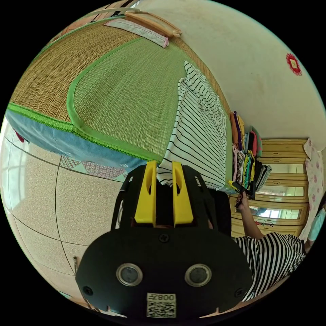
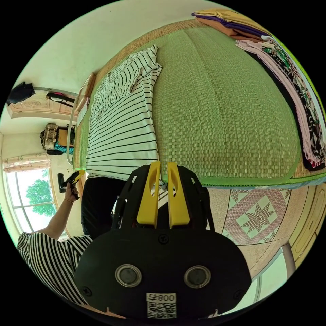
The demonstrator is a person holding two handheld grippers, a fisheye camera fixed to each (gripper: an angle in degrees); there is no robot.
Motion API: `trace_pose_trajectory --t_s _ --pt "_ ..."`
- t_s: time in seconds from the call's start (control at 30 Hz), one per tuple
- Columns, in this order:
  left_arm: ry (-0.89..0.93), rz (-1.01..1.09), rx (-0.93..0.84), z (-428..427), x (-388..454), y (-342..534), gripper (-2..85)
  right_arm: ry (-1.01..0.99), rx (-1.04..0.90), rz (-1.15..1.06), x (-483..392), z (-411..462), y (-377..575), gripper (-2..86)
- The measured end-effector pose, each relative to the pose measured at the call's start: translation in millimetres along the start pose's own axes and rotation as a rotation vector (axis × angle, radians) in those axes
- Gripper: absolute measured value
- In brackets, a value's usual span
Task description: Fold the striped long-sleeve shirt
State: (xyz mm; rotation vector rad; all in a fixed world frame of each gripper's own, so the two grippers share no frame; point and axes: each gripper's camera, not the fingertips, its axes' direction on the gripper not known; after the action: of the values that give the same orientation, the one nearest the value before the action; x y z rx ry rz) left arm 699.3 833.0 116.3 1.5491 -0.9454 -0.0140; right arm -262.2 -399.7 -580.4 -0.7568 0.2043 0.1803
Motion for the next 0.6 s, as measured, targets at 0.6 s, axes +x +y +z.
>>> trace_pose_trajectory --t_s 0.6 --pt "-0.057 0.051 -0.226 29 10 -11 6.7 -0.054 -0.078 0.031 7 30 47 8.1"
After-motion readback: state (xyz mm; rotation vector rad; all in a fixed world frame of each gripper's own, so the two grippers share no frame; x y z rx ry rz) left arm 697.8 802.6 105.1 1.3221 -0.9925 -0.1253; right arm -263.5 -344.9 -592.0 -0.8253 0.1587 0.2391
